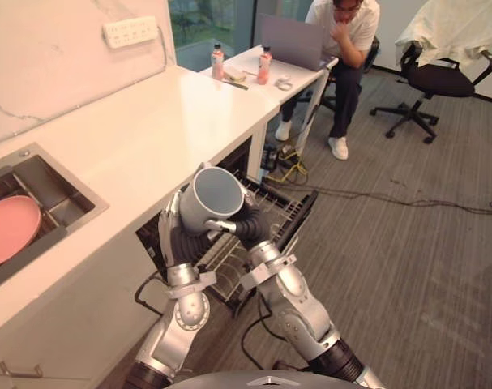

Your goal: Walk over to the sink, pick up the cup, carry it to the dishwasher, place the cup inside the dishwasher, then close the dishwasher door

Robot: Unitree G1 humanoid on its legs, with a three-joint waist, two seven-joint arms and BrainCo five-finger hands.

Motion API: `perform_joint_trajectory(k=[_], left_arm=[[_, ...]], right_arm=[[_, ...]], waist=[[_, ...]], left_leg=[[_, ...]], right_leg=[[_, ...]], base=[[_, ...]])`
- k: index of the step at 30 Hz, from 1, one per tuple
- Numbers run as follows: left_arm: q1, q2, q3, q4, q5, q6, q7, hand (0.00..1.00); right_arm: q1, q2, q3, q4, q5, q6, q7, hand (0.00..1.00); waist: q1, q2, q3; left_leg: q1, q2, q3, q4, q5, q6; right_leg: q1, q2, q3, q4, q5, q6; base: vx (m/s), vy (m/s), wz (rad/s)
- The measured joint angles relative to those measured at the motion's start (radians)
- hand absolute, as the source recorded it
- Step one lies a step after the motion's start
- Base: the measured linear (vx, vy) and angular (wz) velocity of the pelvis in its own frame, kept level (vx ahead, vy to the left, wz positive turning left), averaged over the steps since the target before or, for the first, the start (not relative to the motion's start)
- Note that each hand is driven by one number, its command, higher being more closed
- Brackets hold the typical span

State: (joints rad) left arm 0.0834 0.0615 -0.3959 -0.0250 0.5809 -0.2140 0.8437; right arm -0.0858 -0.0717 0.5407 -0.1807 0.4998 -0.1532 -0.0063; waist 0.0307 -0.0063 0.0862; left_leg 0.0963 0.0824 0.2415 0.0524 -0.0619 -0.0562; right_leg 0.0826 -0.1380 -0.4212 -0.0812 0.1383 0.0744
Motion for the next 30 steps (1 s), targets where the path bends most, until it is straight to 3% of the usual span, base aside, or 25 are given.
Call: perform_joint_trajectory(k=[6, 12, 16, 20, 26, 30], left_arm=[[0.002, 0.0, -0.035, 0.039, -0.053, 0.0, -0.011, 0.0], [0.033, -0.004, -0.024, 0.046, -0.12, -0.001, -0.022, 0.0], [0.069, -0.013, 0.068, 0.046, -0.187, -0.003, -0.022, 0.0], [0.103, -0.016, 0.143, 0.048, -0.231, -0.003, -0.028, 0.0], [0.172, -0.036, 0.247, 0.137, -0.387, -0.012, -0.171, 0.0], [0.185, -0.031, 0.28, 0.278, -0.491, -0.04, -0.359, 0.0]], right_arm=[[-0.013, 0.003, -0.008, 0.0, -0.066, -0.008, -0.064, 1.0], [-0.013, 0.015, -0.055, 0.0, -0.076, -0.025, -0.073, 1.0], [-0.004, 0.026, -0.151, 0.0, -0.077, -0.058, -0.113, 1.0], [0.009, 0.024, -0.227, 0.0, -0.106, -0.063, -0.115, 1.0], [0.023, 0.02, -0.342, 0.141, -0.115, -0.055, -0.11, 1.0], [-0.126, -0.058, -0.397, 0.422, -0.166, -0.018, -0.106, 1.0]], waist=[[0.0, 0.006, -0.018], [0.001, 0.007, -0.018], [0.001, 0.01, -0.018], [0.001, 0.013, -0.017], [0.017, 0.021, -0.01], [0.046, 0.063, 0.065]], left_leg=[[-0.007, -0.001, -0.002, 0.0, 0.006, 0.001], [-0.01, 0.0, -0.006, -0.004, 0.008, 0.001], [-0.008, -0.001, -0.013, -0.021, 0.018, 0.0], [-0.009, -0.001, -0.025, -0.032, 0.03, -0.001], [-0.038, -0.001, -0.072, 0.003, 0.023, 0.0], [-0.168, 0.017, -0.115, 0.172, -0.045, 0.002]], right_leg=[[-0.012, 0.0, 0.0, 0.0, 0.005, -0.002], [-0.009, 0.0, -0.001, 0.0, 0.003, -0.005], [-0.008, -0.001, -0.007, 0.0, -0.001, -0.01], [-0.007, -0.001, -0.023, 0.0, -0.001, -0.007], [0.009, -0.004, -0.067, 0.0, -0.003, -0.001], [-0.014, 0.001, -0.114, 0.001, -0.006, -0.011]], base=[[0.0, 0.0, 0.0], [0.0, 0.0, 0.01], [0.0, 0.0, 0.03], [0.01, 0.009, 0.12], [0.01, 0.017, 0.23], [-0.1, 0.042, 0.3]])
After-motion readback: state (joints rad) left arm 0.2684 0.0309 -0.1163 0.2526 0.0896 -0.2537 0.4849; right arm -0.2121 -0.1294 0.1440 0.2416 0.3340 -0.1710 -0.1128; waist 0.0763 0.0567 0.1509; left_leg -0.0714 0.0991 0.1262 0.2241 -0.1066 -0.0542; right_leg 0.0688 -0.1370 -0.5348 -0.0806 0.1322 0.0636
